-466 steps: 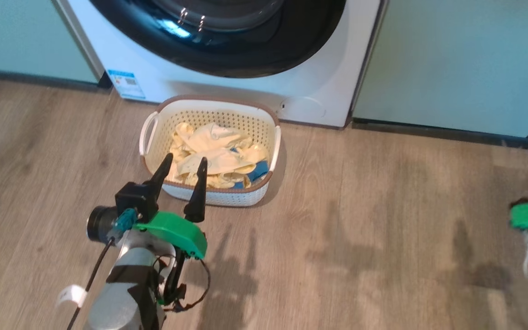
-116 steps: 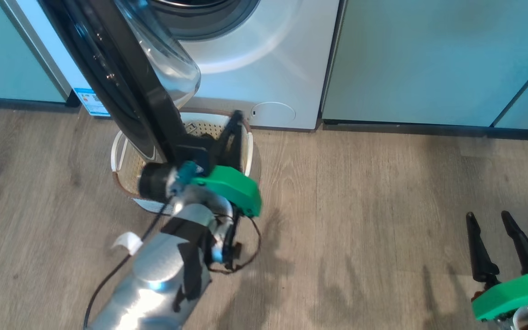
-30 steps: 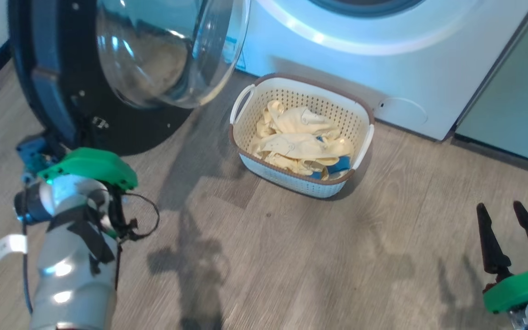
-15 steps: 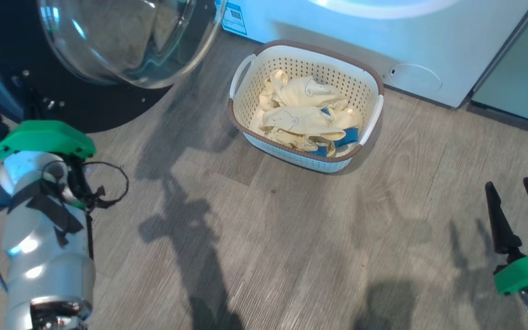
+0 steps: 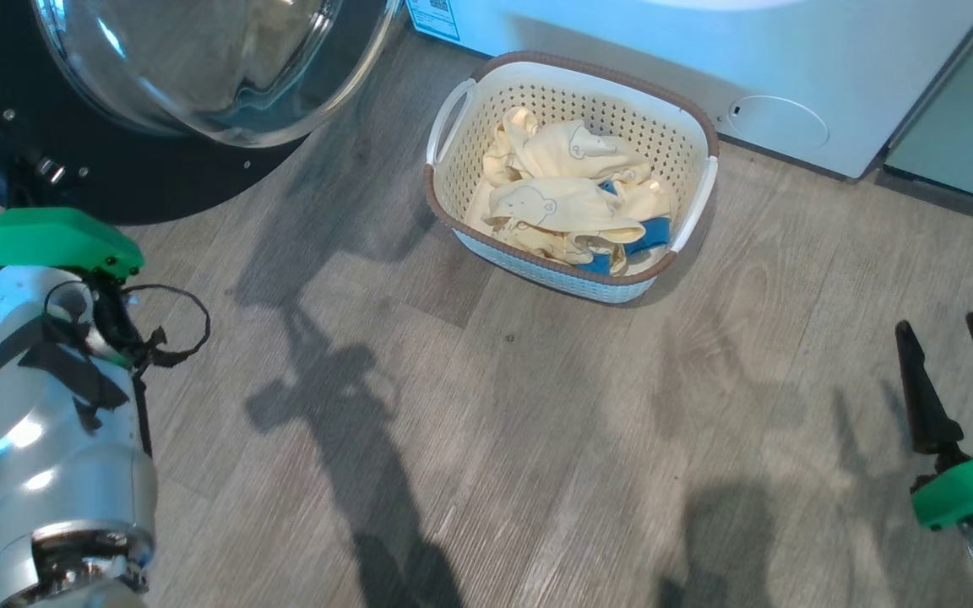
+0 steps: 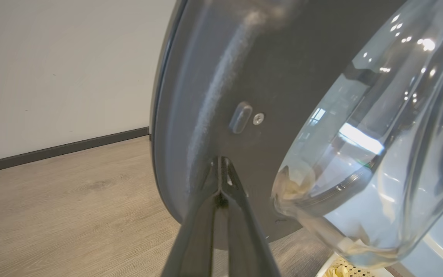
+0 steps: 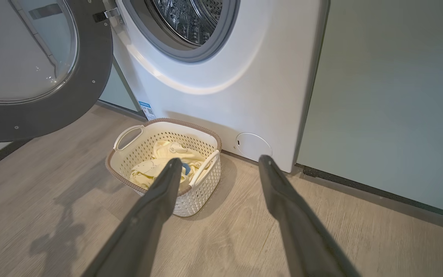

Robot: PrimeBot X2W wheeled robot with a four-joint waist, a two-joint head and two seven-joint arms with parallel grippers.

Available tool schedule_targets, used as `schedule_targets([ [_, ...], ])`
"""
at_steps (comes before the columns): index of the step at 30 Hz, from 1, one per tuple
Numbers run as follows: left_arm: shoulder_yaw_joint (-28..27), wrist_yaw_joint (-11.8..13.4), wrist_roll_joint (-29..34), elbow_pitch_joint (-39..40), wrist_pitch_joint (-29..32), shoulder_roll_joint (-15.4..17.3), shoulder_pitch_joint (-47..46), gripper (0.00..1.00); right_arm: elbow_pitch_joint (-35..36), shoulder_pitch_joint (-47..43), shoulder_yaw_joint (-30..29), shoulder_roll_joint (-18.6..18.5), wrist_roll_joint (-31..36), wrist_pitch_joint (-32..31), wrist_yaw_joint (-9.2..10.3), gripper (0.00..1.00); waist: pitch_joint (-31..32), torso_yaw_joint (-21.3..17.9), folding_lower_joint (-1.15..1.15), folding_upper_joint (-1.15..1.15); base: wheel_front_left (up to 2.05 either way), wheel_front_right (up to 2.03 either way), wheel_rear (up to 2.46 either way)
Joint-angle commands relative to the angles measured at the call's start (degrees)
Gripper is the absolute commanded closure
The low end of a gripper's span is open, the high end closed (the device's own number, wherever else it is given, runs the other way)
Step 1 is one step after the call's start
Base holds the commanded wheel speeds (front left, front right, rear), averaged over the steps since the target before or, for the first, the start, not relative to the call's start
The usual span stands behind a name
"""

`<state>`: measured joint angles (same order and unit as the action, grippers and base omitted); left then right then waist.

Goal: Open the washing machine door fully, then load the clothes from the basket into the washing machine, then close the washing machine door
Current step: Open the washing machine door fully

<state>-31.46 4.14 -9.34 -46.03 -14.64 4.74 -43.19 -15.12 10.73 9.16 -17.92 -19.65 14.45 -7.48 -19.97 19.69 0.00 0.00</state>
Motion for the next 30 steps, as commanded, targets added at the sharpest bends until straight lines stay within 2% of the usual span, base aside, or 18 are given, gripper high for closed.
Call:
schedule_targets([
  [1, -1.2, -0.3, 0.7, 1.3, -0.4, 3.4, -1.2, 1.0, 1.6, 1.2, 0.9, -1.3, 0.0, 0.5, -0.01, 0.0, 0.1, -0.1, 0.0, 0.0, 0.0, 0.0, 0.0],
  [9, -0.2, -4.0, 3.4, 2.5, -0.4, 2.3, 2.0, 1.0, 1.3, 0.0, 1.1, 0.6, -0.6, 0.5, -0.01, 0.0, 3.8, -1.8, 0.0, 0.0, 0.0, 0.0, 0.0],
  [17, 1.6, -7.5, 6.1, 9.0, -0.4, 1.5, 8.6, 1.0, 1.5, -3.4, -1.3, 3.5, -0.4, 0.5, -0.01, 0.0, 9.6, -5.4, 0.0, 0.0, 0.0, 0.0, 0.0],
  [18, 2.2, -8.0, 6.6, 10.0, -0.4, 1.5, 9.5, 0.98, 1.5, -3.9, -1.6, 3.7, -0.3, 0.5, -0.01, 0.0, 10.3, -5.9, 0.0, 0.0, 0.0, 0.0, 0.0],
  [19, 2.9, -8.6, 6.9, 10.9, -0.4, 1.3, 10.4, 0.8, 1.6, -4.4, -2.1, 4.0, -0.3, 0.5, -0.01, 0.0, 11.0, -6.4, 0.0, 0.0, 0.0, 0.0, 0.0],
  [22, 5.5, -10.1, 7.5, 12.5, -0.4, 0.8, 13.0, 0.7, 1.8, -5.9, -4.2, 5.0, -0.2, 0.5, -0.01, 0.0, 13.0, -7.8, 0.0, 0.0, 0.0, 0.0, 0.0],
  [25, 8.1, -11.0, 7.1, 13.3, -0.4, 0.5, 15.4, 0.65, 1.9, -7.3, -5.1, 5.9, 0.1, 0.5, -0.01, 0.0, 14.7, -9.5, 0.0, 0.0, 0.0, 0.0, 0.0],
  [27, 9.9, -11.3, 6.9, 13.9, -0.4, 0.4, 17.1, 0.56, 1.9, -8.0, -5.1, 6.3, 0.3, 0.5, -0.01, 0.0, 15.7, -10.8, 0.0, 0.0, 0.0, 0.0, 0.0],
  [28, 10.9, -11.4, 6.7, 14.0, -0.4, 0.4, 17.9, 0.47, 1.9, -8.3, -5.2, 6.5, 0.4, 0.5, -0.01, 0.0, 16.1, -11.3, 0.0, 0.0, 0.0, 0.0, 0.0],
  [29, 11.8, -11.5, 6.5, 14.1, -0.4, 0.4, 18.7, 0.17, 1.9, -8.6, -5.3, 6.7, 0.4, 0.5, -0.01, 0.0, 16.6, -11.9, 0.0, 0.0, 0.0, 0.0, 0.0],
  [30, 12.7, -11.5, 6.3, 14.3, -0.4, 0.5, 19.4, 0.0, 1.9, -8.9, -5.3, 6.8, 0.5, 0.5, -0.01, 0.0, 17.1, -12.5, 0.0, 0.0, 0.0, 0.0, 0.0],
])
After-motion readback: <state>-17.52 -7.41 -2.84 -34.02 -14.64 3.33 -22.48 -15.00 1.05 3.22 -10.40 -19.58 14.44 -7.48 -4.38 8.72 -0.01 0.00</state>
